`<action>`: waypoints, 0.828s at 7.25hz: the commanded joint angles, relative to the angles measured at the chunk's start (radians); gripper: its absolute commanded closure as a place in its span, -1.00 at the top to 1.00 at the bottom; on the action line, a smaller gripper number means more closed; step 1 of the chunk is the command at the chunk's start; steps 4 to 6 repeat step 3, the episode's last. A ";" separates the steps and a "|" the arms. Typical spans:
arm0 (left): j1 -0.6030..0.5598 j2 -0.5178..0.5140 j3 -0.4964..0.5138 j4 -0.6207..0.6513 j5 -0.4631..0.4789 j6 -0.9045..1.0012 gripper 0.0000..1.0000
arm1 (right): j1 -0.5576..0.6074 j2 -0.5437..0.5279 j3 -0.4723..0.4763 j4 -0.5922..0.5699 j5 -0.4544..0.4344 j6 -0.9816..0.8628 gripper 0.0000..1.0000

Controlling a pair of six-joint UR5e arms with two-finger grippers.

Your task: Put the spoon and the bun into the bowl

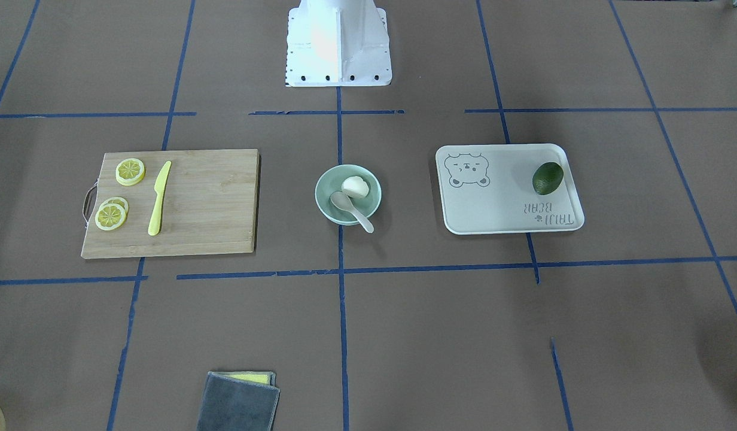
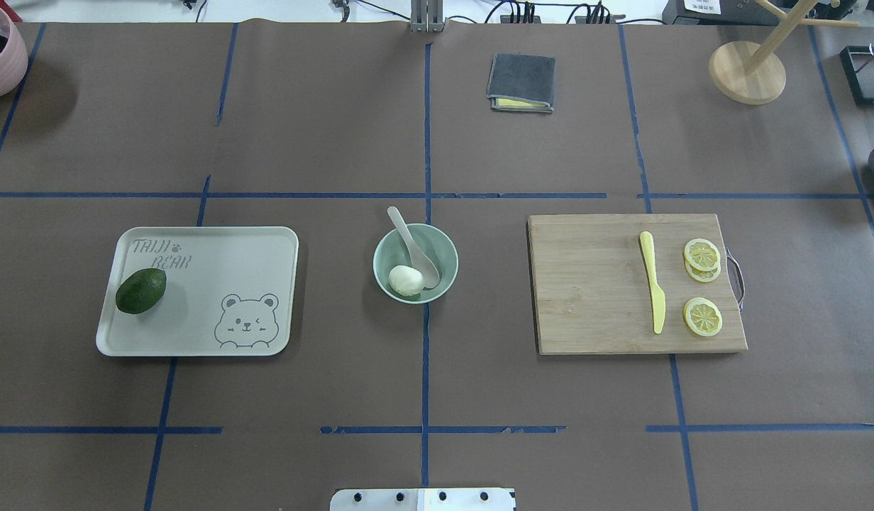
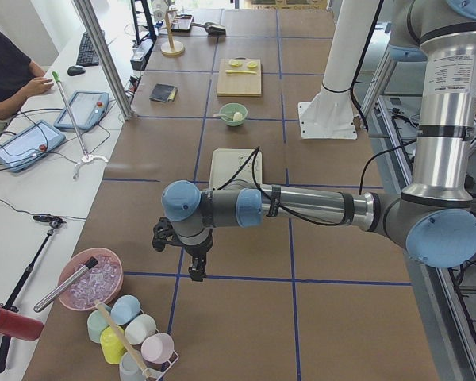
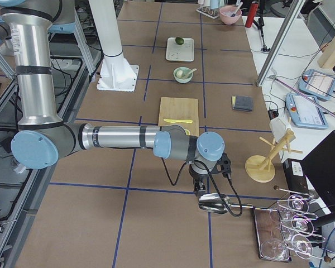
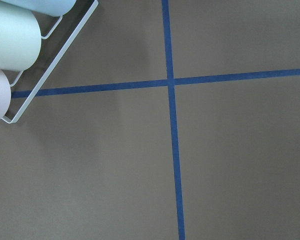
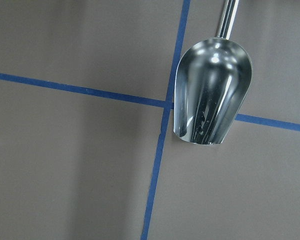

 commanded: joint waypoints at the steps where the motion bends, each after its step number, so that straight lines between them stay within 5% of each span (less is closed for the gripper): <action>1: 0.000 0.000 0.000 -0.001 0.001 0.001 1.00 | 0.001 0.001 0.001 0.002 0.000 0.000 1.00; 6: 0.000 0.000 0.000 -0.001 0.001 0.001 1.00 | 0.003 0.001 0.009 0.002 0.000 0.000 1.00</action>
